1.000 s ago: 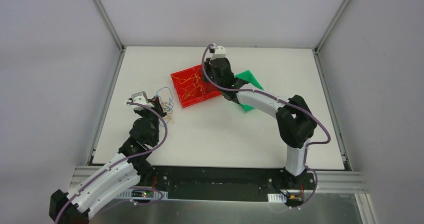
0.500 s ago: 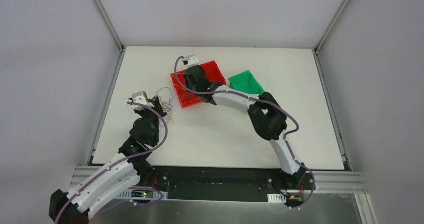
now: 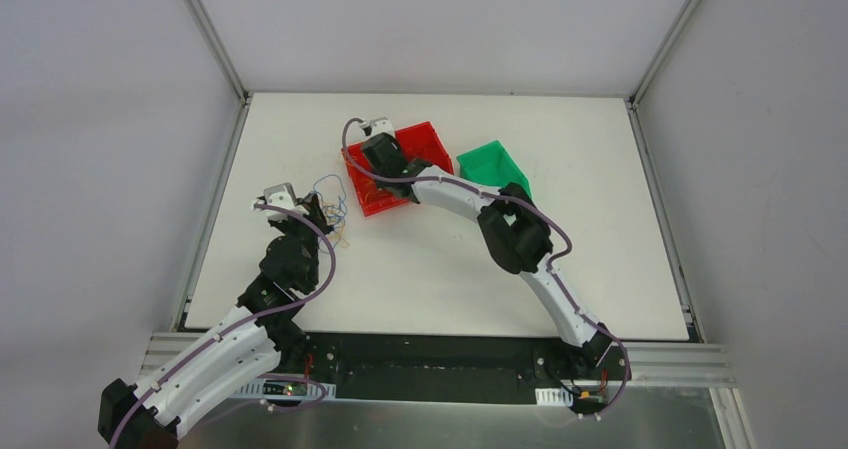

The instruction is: Untangle the cables

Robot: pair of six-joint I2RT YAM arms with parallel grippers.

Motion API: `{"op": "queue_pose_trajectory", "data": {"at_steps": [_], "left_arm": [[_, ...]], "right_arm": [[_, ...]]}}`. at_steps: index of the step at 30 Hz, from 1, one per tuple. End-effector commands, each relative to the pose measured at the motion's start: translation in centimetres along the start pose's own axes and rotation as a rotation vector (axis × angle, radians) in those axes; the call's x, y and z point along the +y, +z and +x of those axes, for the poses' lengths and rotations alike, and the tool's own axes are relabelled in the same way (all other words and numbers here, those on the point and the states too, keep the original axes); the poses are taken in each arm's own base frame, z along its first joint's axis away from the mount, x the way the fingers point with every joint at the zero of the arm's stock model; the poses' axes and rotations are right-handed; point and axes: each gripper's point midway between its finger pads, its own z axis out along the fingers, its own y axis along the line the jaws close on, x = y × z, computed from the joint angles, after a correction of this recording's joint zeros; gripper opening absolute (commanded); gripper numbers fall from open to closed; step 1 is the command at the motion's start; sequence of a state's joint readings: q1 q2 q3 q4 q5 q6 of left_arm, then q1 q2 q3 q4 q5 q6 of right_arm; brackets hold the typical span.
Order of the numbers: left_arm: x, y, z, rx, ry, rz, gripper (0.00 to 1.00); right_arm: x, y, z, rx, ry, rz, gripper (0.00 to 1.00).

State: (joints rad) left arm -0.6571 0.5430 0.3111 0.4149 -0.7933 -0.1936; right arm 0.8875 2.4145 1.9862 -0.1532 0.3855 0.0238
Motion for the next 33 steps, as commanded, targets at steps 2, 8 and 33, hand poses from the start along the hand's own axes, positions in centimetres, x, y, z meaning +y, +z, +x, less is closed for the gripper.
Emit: {"op": "queue_pose_trajectory", "data": {"at_steps": [2, 8, 33], "left_arm": [[-0.3, 0.1, -0.6, -0.028, -0.017, 0.009, 0.00], [-0.2, 0.1, -0.5, -0.026, -0.013, 0.007, 0.00], [-0.5, 0.2, -0.4, -0.023, -0.004, 0.018, 0.00]], "right_arm": [[0.0, -1.3, -1.7, -0.006, -0.026, 0.006, 0.00], [0.8, -2.9, -2.7, -0.030, -0.103, -0.004, 0.28], [0.9, -11.3, -10.7, -0.162, -0.026, -0.046, 0.48]]}}
